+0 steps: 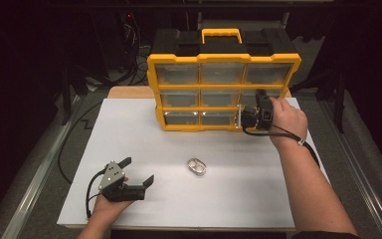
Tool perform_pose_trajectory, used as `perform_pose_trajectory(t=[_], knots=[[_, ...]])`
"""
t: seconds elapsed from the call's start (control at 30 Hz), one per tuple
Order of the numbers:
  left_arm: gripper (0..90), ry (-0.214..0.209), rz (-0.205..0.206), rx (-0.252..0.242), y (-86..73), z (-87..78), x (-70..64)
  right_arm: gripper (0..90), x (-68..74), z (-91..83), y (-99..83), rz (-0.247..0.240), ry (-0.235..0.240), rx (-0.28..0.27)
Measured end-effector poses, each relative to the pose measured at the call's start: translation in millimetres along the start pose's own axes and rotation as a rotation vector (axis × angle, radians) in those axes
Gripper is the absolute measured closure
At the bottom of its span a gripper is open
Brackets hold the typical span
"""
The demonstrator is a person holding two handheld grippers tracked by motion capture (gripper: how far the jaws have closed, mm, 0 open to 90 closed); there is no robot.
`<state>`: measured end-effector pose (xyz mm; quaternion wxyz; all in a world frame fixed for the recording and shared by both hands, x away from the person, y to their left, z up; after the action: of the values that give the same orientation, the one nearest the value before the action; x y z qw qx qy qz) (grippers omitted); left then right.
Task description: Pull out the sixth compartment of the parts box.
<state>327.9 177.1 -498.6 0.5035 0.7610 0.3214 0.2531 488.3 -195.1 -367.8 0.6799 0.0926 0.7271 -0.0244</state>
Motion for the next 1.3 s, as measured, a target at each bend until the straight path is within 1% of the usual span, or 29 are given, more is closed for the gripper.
perform_pose_trajectory(t=[0.03,0.07,0.13,0.17,0.23,0.37,0.47,0.53,0.57,0.6,0.7,0.73,0.77,0.9,0.97,1.0,1.13,1.17,1.2,1.3], knots=[[0.3,0.0,0.0,0.0,0.0,0.0,0.0,79.0,0.1,-0.3,0.2,0.01,0.001,-0.003],[0.3,-0.001,0.0,-0.002,0.2,-0.5,0.2,79.0,0.1,-0.3,0.2,0.01,0.001,-0.003],[0.3,0.0,0.001,-0.008,0.7,-0.9,0.7,79.2,-0.6,-2.4,0.3,-0.007,-0.002,-0.002],[0.3,0.0,-0.002,-0.011,1.0,-1.0,0.7,79.3,-0.2,-3.4,-0.7,0.002,-0.003,-0.01],[0.3,-0.001,-0.001,-0.012,1.1,-0.7,0.6,79.3,-1.5,-5.1,-0.6,-0.01,-0.001,-0.011],[0.3,-0.002,0.002,-0.011,1.0,-0.8,0.5,79.2,-0.6,-8.1,-1.3,-0.003,0.005,-0.008],[0.3,-0.001,-0.001,-0.014,1.3,-1.4,1.1,79.3,-0.3,-10.7,-2.0,-0.009,0.003,-0.013],[0.3,-0.002,-0.004,-0.018,1.8,-1.7,1.0,79.2,0.0,-12.9,-2.5,-0.013,0.004,-0.018],[0.3,-0.006,-0.013,-0.031,4.1,-3.1,0.6,79.2,0.5,-14.5,-3.2,-0.01,0.005,-0.015],[0.3,-0.006,-0.011,-0.035,4.9,-3.8,0.4,79.2,0.3,-15.8,-3.3,-0.018,0.002,-0.022],[0.3,-0.001,-0.007,-0.033,4.6,-3.5,0.3,79.1,0.6,-20.8,-4.8,-0.018,0.004,-0.024],[0.3,-0.002,0.003,-0.022,3.6,-3.3,0.7,79.2,0.2,-22.3,-4.9,-0.021,0.004,-0.028],[0.3,-0.002,0.003,-0.022,3.6,-3.3,0.7,79.2,-0.2,-23.8,-5.2,-0.025,0.003,-0.03],[0.3,0.001,0.006,-0.022,3.6,-2.1,0.2,78.7,-0.4,-26.0,-5.7,-0.026,0.011,-0.029],[0.3,0.002,0.014,-0.013,2.7,-1.3,0.6,78.0,-0.5,-25.4,-5.1,-0.027,0.009,-0.028],[0.3,0.003,0.015,-0.012,2.5,-1.1,0.7,77.1,-0.6,-25.3,-5.1,-0.025,0.014,-0.024],[0.3,0.007,0.02,-0.008,1.9,0.2,0.5,62.6,-0.9,-24.7,-3.0,-0.01,0.024,-0.026],[0.3,0.007,0.025,-0.006,1.7,0.2,0.2,58.9,-0.3,-24.7,-2.3,0.005,0.027,-0.029],[0.3,0.008,0.027,-0.006,1.7,0.4,0.0,56.3,-0.4,-24.5,-1.7,0.005,0.035,-0.03],[0.3,0.009,0.033,-0.006,1.8,0.6,-0.5,49.1,0.9,-24.7,-0.7,0.029,0.058,-0.038]])
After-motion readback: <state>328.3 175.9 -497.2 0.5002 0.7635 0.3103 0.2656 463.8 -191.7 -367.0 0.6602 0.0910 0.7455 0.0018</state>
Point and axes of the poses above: each handheld gripper's, and its own axes: z roughly forward along the jaws, y roughly out of its top, x roughly to its left, the point moved 6 cm from there along z, roughly forward along the jaws, and after that the axes turned 7 degrees about z, right-handed, at the moved point
